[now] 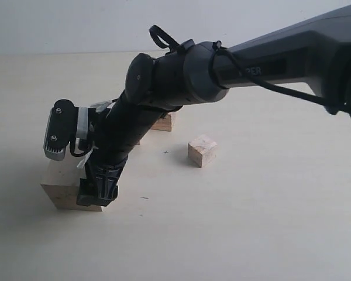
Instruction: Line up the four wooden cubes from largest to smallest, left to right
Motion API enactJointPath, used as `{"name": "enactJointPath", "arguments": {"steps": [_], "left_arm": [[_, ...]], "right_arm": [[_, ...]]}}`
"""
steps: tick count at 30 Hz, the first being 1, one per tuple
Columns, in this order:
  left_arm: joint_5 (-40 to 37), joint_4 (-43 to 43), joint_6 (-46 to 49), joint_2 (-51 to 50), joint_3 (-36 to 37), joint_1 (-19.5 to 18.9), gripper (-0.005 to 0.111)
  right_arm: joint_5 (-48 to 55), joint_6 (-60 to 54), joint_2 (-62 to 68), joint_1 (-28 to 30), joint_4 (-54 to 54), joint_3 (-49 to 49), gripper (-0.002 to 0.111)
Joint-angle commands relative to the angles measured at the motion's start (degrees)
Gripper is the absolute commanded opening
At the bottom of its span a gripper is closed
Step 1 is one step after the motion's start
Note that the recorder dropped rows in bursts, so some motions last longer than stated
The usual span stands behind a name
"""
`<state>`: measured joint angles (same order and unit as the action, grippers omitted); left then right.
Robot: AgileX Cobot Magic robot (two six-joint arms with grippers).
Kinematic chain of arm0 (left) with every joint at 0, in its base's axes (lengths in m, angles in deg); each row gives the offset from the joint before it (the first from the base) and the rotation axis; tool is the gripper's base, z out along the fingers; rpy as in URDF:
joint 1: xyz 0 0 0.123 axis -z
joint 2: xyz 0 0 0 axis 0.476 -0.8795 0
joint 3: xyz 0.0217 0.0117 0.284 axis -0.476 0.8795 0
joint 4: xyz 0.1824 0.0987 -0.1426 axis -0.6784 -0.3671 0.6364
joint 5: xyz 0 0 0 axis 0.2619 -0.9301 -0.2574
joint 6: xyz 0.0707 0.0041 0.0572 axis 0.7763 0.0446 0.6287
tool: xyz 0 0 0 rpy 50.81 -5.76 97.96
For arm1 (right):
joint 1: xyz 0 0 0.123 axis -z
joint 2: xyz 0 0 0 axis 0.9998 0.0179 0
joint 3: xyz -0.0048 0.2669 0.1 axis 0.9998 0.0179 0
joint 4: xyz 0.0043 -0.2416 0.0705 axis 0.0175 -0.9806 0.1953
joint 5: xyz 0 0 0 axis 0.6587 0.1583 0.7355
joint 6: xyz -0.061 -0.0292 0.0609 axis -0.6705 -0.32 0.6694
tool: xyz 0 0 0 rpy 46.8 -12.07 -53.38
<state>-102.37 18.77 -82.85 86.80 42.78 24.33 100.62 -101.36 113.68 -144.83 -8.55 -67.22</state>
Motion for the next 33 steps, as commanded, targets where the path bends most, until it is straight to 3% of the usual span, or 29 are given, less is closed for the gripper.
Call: {"name": "enactJointPath", "arguments": {"steps": [1,9,14,19,22,27,33], "left_arm": [[0.4,-0.14,-0.01,0.37,-0.12,0.31,0.0],[0.4,-0.14,-0.01,0.37,-0.12,0.31,0.0],[0.4,-0.14,-0.01,0.37,-0.12,0.31,0.0],[0.4,-0.14,-0.01,0.37,-0.12,0.31,0.0],[0.4,-0.14,-0.01,0.37,-0.12,0.31,0.0],[0.4,-0.14,-0.01,0.37,-0.12,0.31,0.0],[0.4,-0.14,-0.01,0.37,-0.12,0.31,0.0]], "right_arm": [[1.3,-0.83,2.39,0.29,-1.68,-1.62,0.0],[0.53,0.62,2.39,0.29,-3.48,-1.62,0.005],[-0.58,1.13,2.39,0.19,-3.66,-1.52,0.031],[-0.58,1.99,2.39,0.19,-3.66,-1.52,0.071],[-0.58,3.69,1.83,0.19,-3.54,-1.65,0.089],[-1.25,8.17,-2.27,0.19,-3.54,-1.65,0.104],[-1.15,11.96,-11.9,0.3,-3.66,-1.65,0.105]]}}
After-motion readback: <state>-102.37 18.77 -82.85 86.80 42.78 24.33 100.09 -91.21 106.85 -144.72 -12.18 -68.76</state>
